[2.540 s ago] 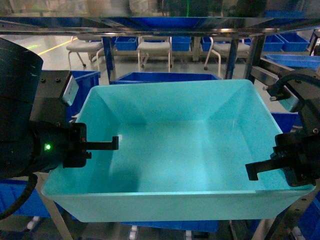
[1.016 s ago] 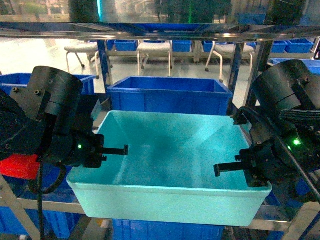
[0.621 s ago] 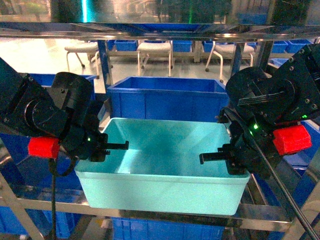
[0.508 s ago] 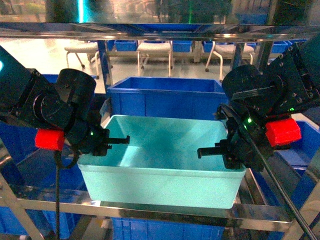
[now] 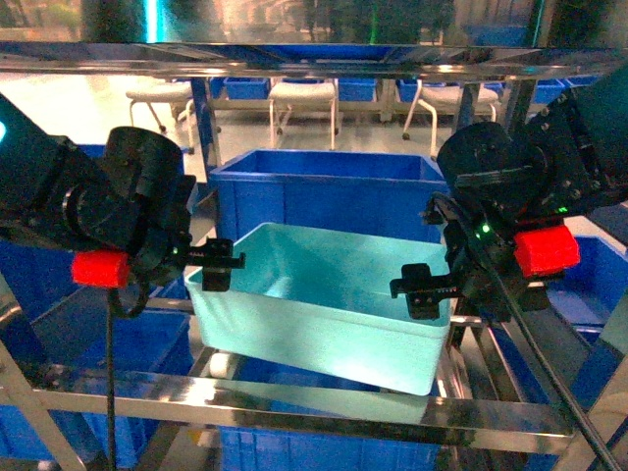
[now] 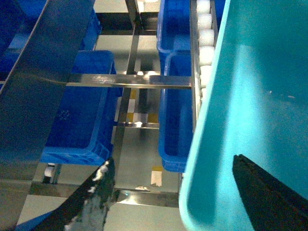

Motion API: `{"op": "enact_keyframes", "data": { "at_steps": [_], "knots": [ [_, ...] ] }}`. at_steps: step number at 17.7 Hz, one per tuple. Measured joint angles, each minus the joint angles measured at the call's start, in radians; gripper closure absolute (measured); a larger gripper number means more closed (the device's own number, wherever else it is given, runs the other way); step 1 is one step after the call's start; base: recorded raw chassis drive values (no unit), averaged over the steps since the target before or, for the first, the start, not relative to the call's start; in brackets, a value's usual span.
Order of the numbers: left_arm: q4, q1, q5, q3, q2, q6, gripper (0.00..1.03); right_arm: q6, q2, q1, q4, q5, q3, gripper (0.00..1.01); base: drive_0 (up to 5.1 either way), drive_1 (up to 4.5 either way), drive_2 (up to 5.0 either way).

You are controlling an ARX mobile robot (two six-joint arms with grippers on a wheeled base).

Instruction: Organize blue bins on left shelf correctly

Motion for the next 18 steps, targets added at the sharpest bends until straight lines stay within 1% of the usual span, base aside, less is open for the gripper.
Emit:
{"op": "enact_keyframes", "data": {
  "at_steps": [3, 4, 5, 6, 8, 9, 10, 11, 12, 13, 14, 15, 18],
  "knots": [
    [0.139, -0.022, -0.018, -0.169, -0.167, 0.005, 0.05, -0.018, -0.11, 0.008, 0.159, 0.01, -0.173, 0.02, 0.0, 0.0, 0.0],
    [0.186, -0.034, -0.029, -0.223, -0.256, 0.011, 0.04, -0.044, -0.172, 0.018, 0.247, 0.027, -0.246, 0.03, 0.0, 0.0, 0.0],
    [0.213, -0.055, -0.042, -0.314, -0.317, 0.003, 0.05, -0.073, -0.239, 0.021, 0.368, 0.029, -0.331, 0.03, 0.0, 0.0, 0.0],
    [0.205, -0.066, -0.031, -0.357, -0.353, -0.003, 0.05, -0.088, -0.266, 0.028, 0.402, 0.038, -0.372, 0.03, 0.0, 0.0, 0.0],
    [0.196, -0.086, -0.034, -0.429, -0.445, -0.019, 0.05, -0.097, -0.299, 0.035, 0.389, 0.033, -0.444, 0.03, 0.0, 0.0, 0.0],
    [0.186, -0.103, -0.043, -0.505, -0.549, -0.04, 0.05, -0.095, -0.324, 0.041, 0.362, 0.023, -0.506, 0.03, 0.0, 0.0, 0.0],
    [0.182, -0.117, -0.052, -0.57, -0.623, -0.056, 0.05, -0.094, -0.356, 0.042, 0.365, 0.014, -0.555, 0.03, 0.0, 0.0, 0.0],
    [0.148, -0.126, -0.052, -0.622, -0.684, -0.069, 0.05, -0.084, -0.402, 0.047, 0.343, 0.01, -0.589, 0.03, 0.0, 0.0, 0.0],
    [0.097, -0.139, -0.052, -0.69, -0.756, -0.095, 0.05, -0.068, -0.472, 0.053, 0.335, -0.009, -0.632, 0.03, 0.0, 0.0, 0.0],
    [0.06, -0.15, -0.052, -0.729, -0.799, -0.114, 0.05, -0.048, -0.517, 0.056, 0.306, -0.015, -0.657, 0.03, 0.0, 0.0, 0.0],
    [0.057, -0.166, -0.058, -0.76, -0.833, -0.113, 0.05, -0.032, -0.553, 0.06, 0.27, -0.035, -0.682, 0.03, 0.0, 0.0, 0.0],
    [0.063, -0.171, -0.06, -0.761, -0.845, -0.109, 0.05, -0.022, -0.567, 0.064, 0.252, -0.045, -0.704, 0.03, 0.0, 0.0, 0.0],
    [0.064, -0.174, -0.06, -0.755, -0.846, -0.107, 0.05, -0.016, -0.566, 0.066, 0.252, -0.047, -0.709, 0.03, 0.0, 0.0, 0.0]
  ]
}}
